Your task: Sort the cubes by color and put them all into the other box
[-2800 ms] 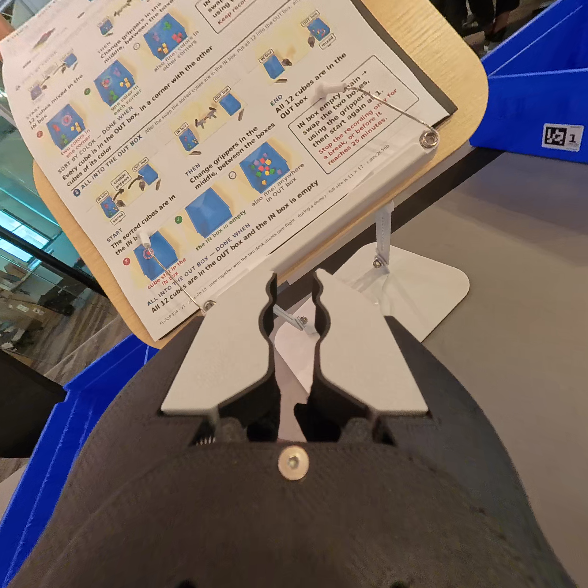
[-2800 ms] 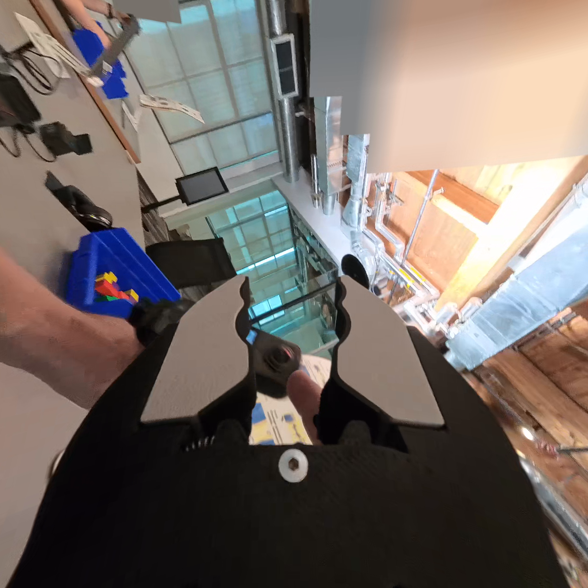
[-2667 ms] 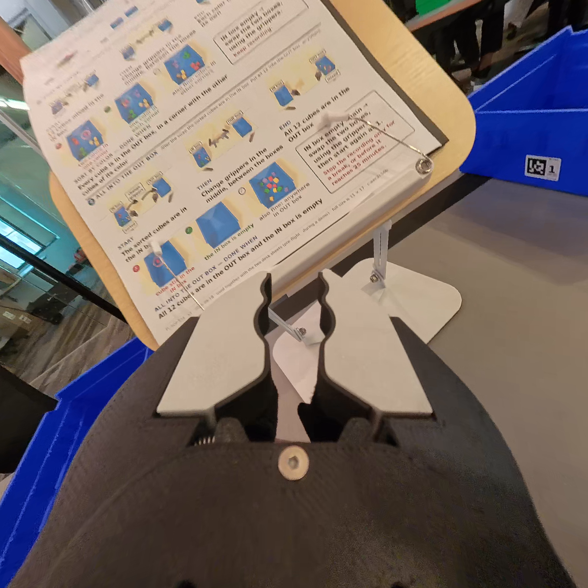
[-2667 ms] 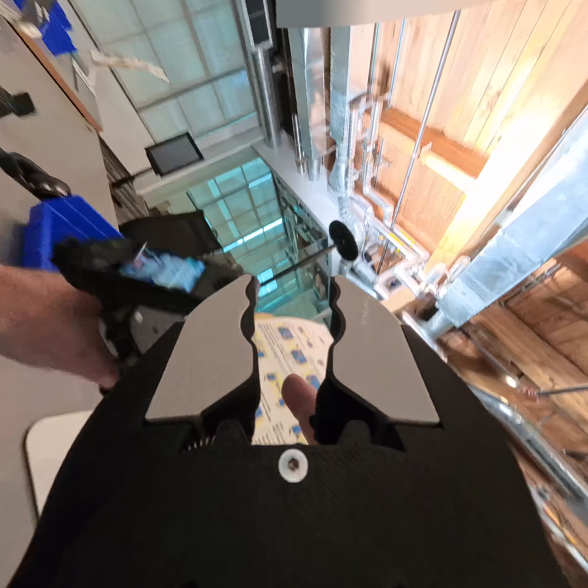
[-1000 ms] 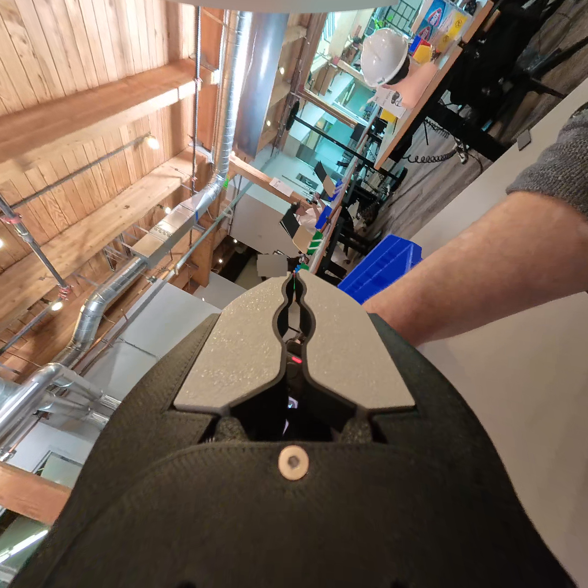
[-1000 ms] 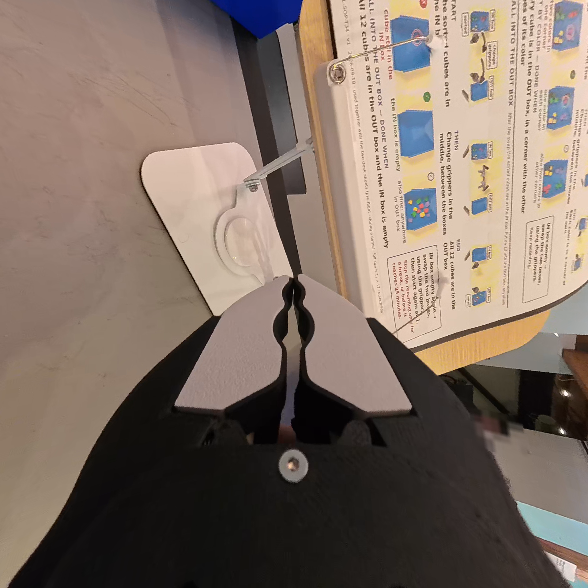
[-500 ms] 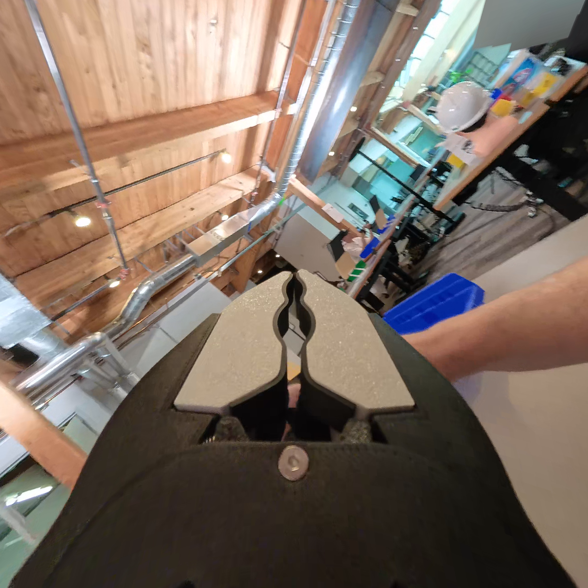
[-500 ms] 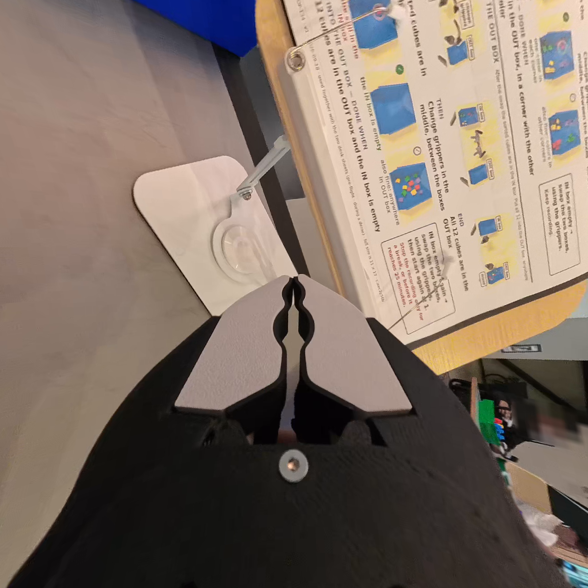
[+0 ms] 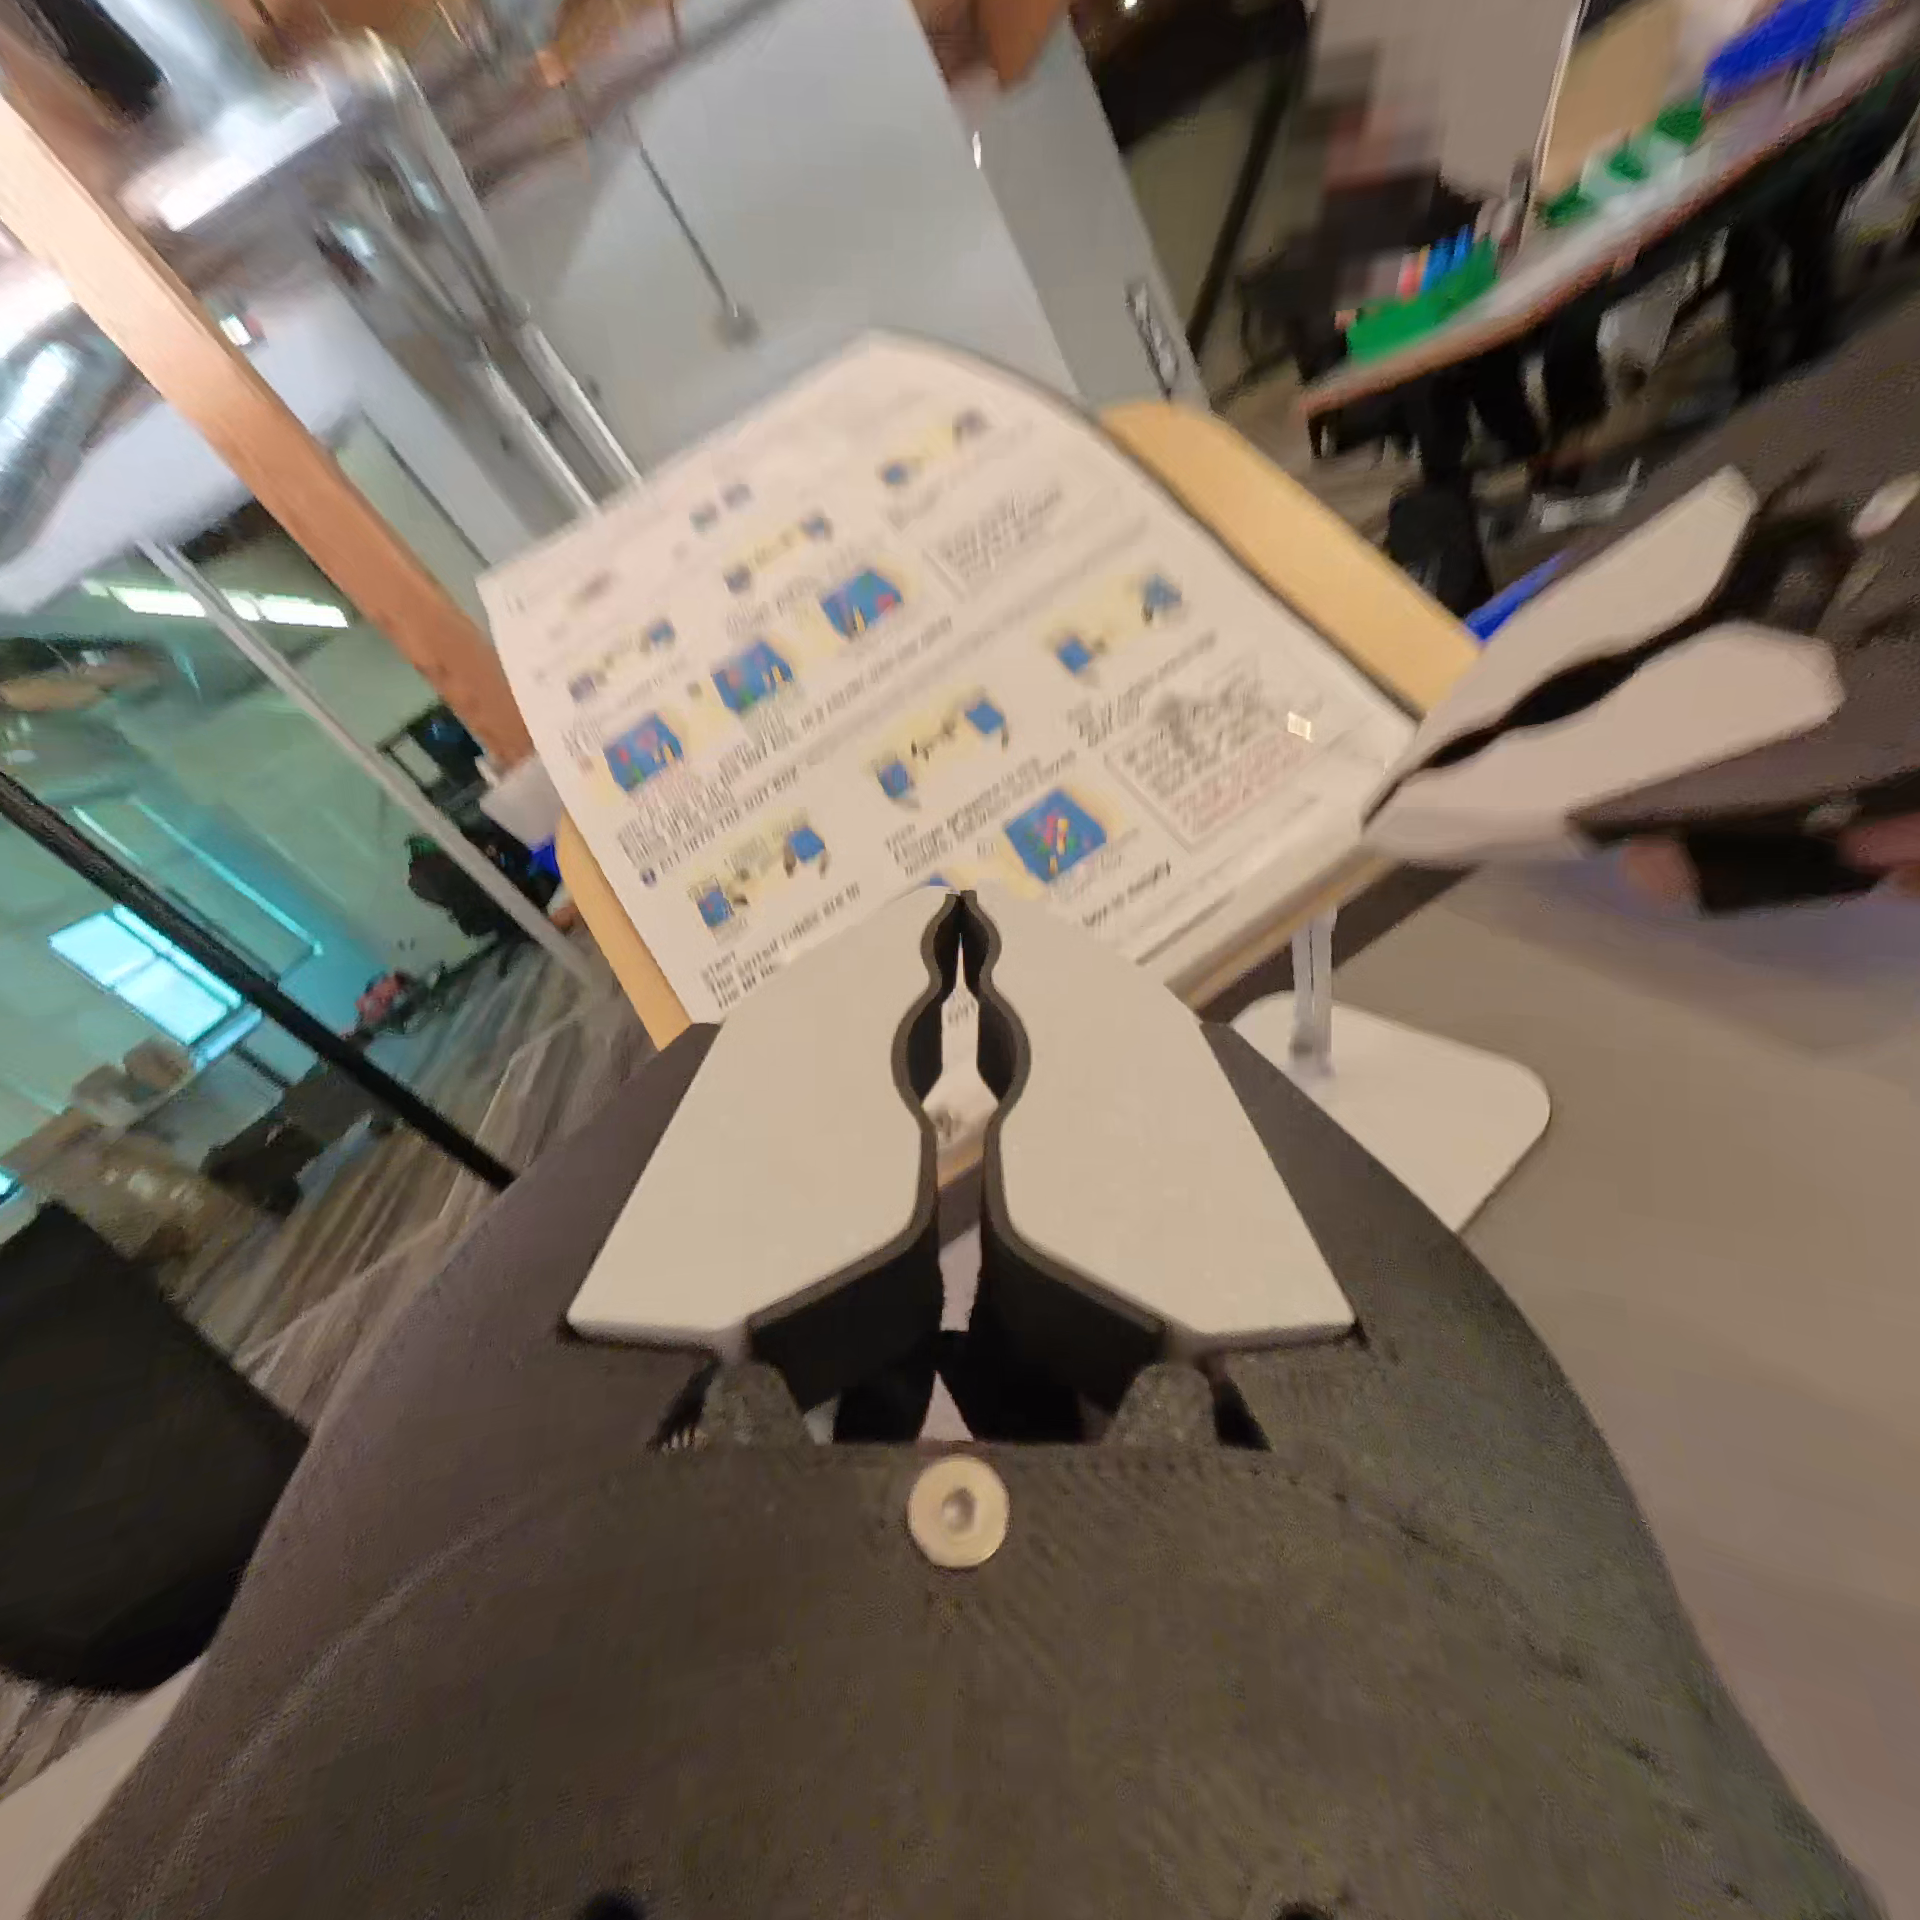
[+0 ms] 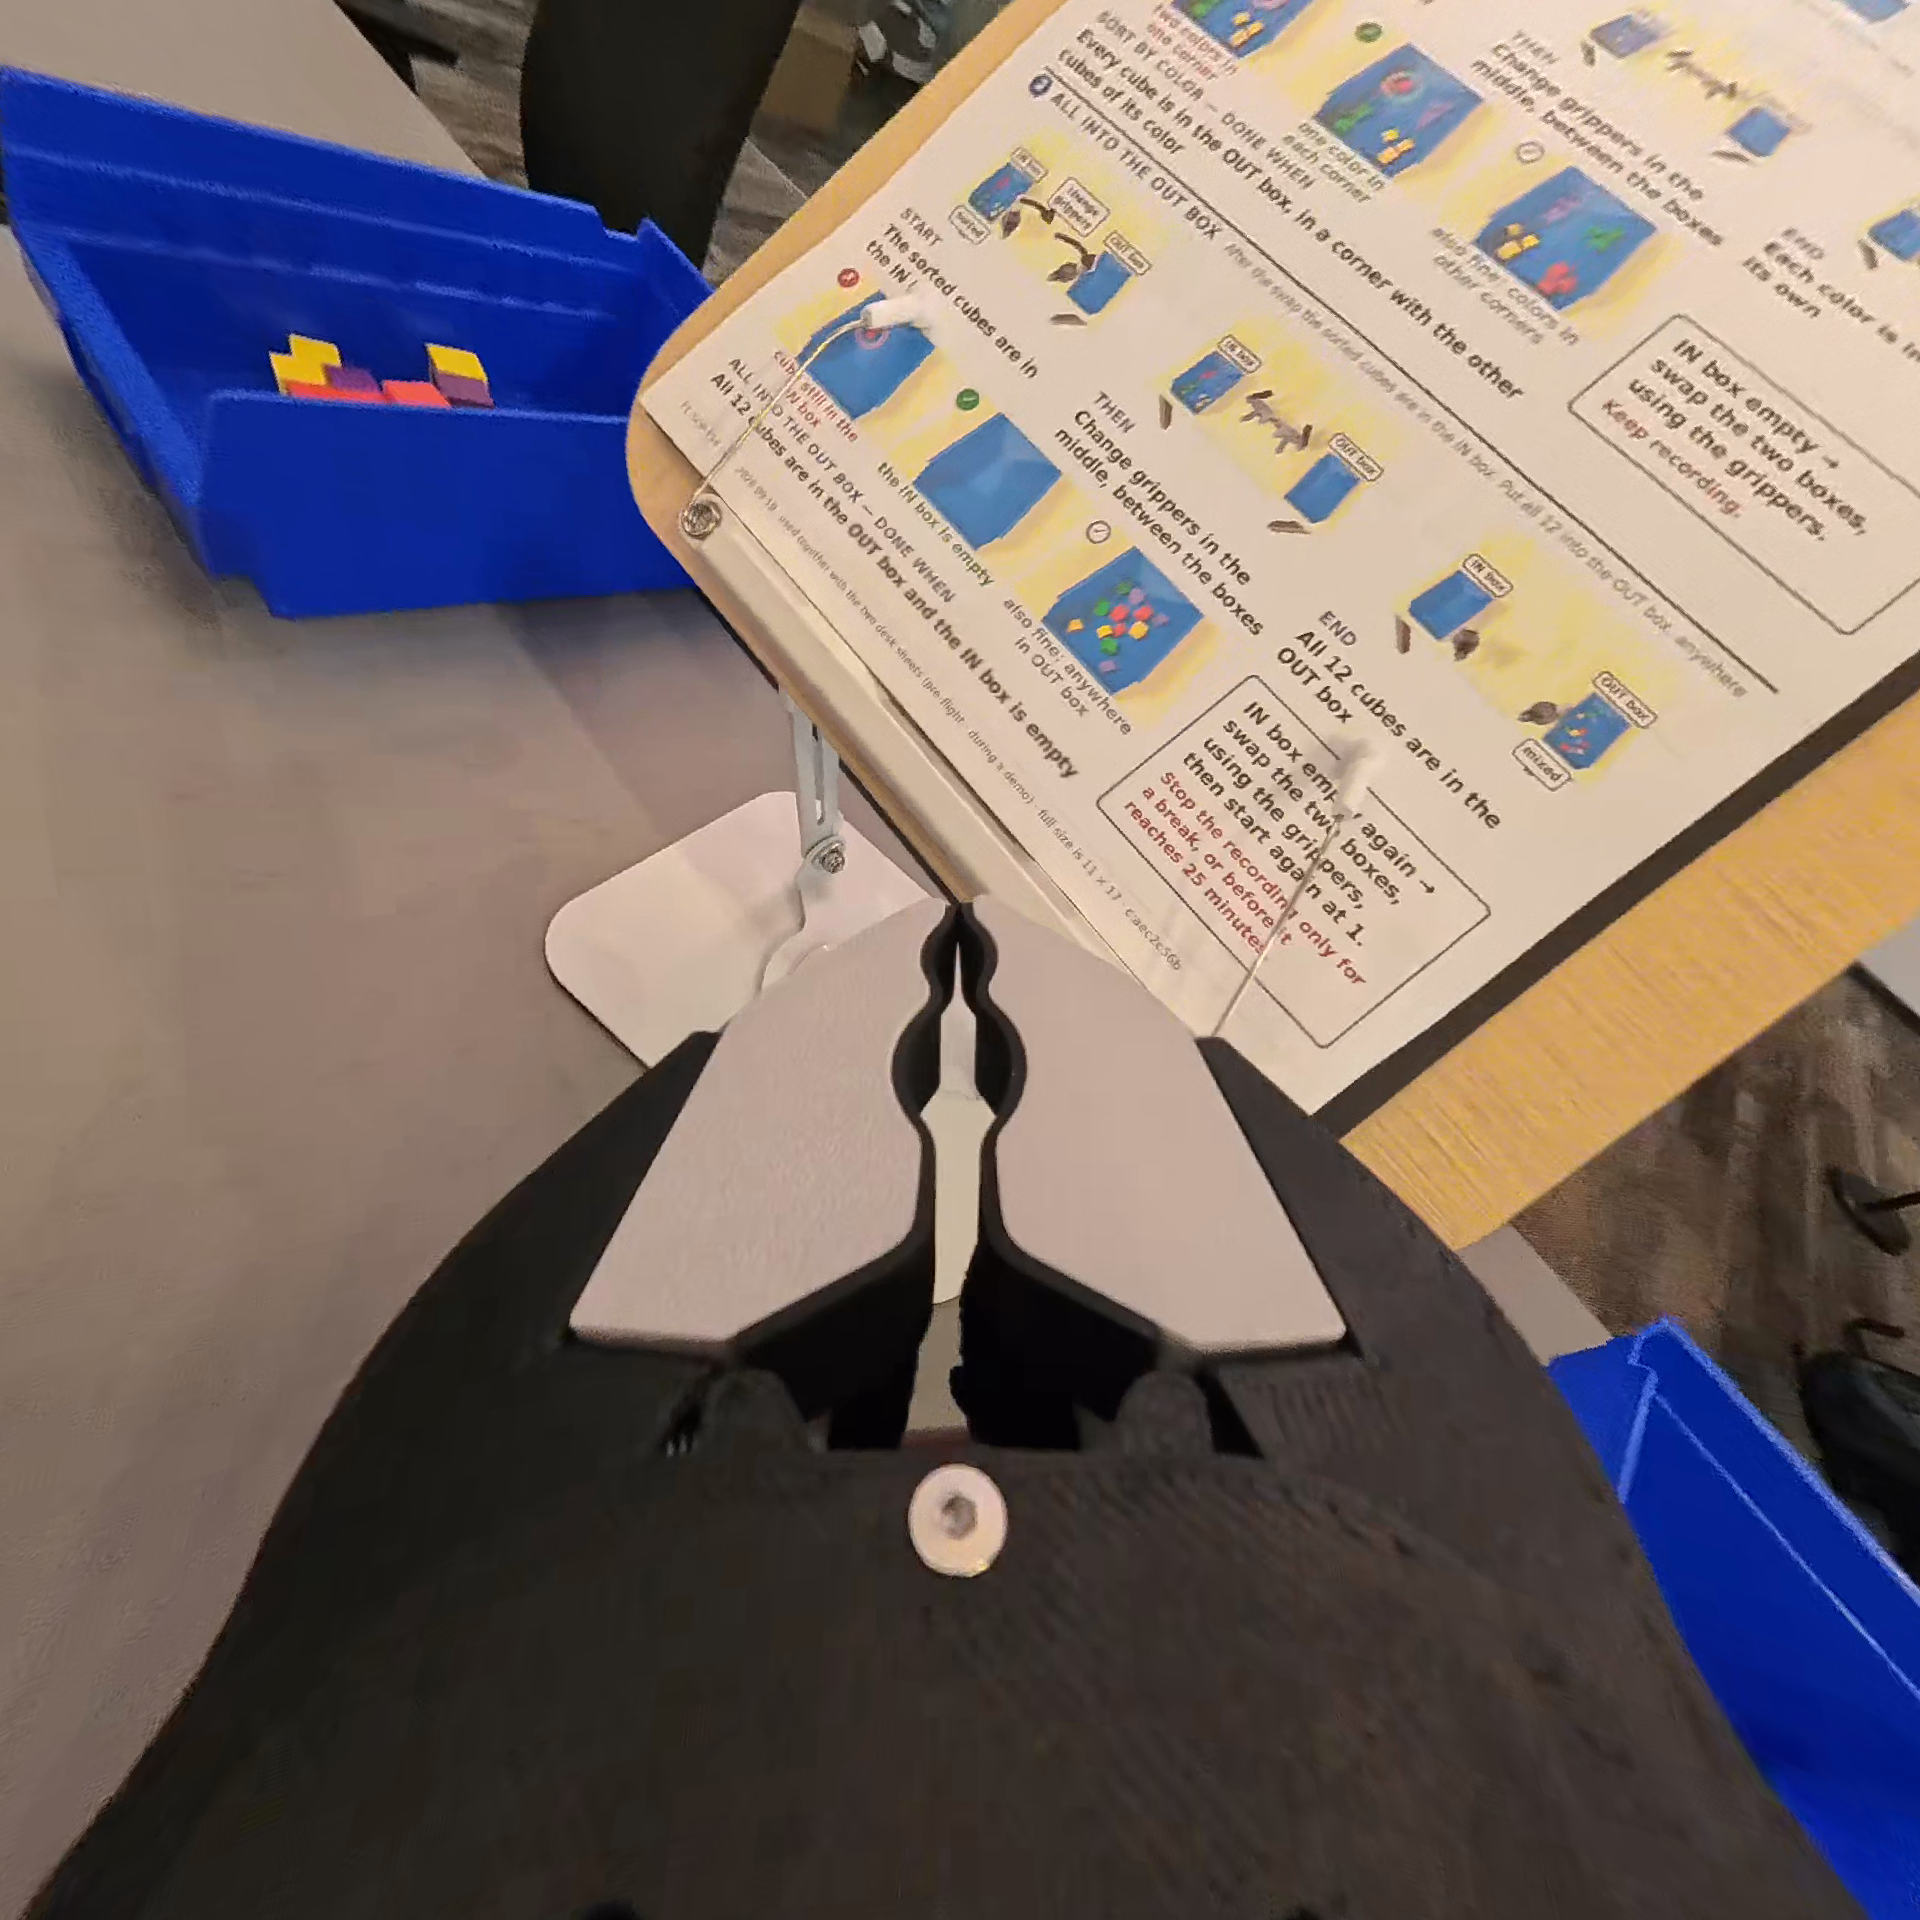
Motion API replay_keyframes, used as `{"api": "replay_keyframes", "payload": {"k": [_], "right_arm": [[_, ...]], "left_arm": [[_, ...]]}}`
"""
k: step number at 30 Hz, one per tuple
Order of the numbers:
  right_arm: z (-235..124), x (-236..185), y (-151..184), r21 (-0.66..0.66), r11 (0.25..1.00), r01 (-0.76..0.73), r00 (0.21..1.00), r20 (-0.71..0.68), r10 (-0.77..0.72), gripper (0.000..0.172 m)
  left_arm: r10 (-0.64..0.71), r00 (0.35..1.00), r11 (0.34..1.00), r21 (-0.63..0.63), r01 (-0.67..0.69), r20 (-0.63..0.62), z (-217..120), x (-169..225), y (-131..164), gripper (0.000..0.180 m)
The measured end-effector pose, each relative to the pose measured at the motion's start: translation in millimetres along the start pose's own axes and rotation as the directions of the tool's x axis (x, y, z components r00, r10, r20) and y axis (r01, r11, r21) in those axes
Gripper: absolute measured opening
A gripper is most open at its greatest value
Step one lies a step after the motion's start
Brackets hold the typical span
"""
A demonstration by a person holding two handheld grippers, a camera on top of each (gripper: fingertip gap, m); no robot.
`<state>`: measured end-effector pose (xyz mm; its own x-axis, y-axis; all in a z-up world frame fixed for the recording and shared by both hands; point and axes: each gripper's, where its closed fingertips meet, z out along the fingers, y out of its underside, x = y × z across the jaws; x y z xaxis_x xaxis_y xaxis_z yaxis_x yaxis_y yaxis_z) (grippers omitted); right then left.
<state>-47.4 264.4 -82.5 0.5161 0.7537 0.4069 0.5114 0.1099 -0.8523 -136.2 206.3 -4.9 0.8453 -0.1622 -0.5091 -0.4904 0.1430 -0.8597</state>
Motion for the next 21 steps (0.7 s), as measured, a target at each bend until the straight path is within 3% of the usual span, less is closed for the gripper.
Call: {"api": "replay_keyframes", "payload": {"k": [5,13,21], "right_arm": [[-6,6,-5,0.048,0.998,-0.048,0.999,0.007,0.048,0.000],[-9,-11,-15,0.098,0.995,-0.001,0.998,0.062,-0.005,0.000],[-15,-13,-27,0.167,0.986,0.006,0.998,0.065,-0.017,0.000]], "left_arm": [[-0.017,1.000,0.996,-0.085,0.016,-0.008,16,6,30,0.001],[-0.085,0.995,0.986,-0.145,0.077,-0.052,24,22,73,0.000],[-0.091,0.995,0.995,-0.047,0.089,-0.042,63,1,38,0.000]]}}
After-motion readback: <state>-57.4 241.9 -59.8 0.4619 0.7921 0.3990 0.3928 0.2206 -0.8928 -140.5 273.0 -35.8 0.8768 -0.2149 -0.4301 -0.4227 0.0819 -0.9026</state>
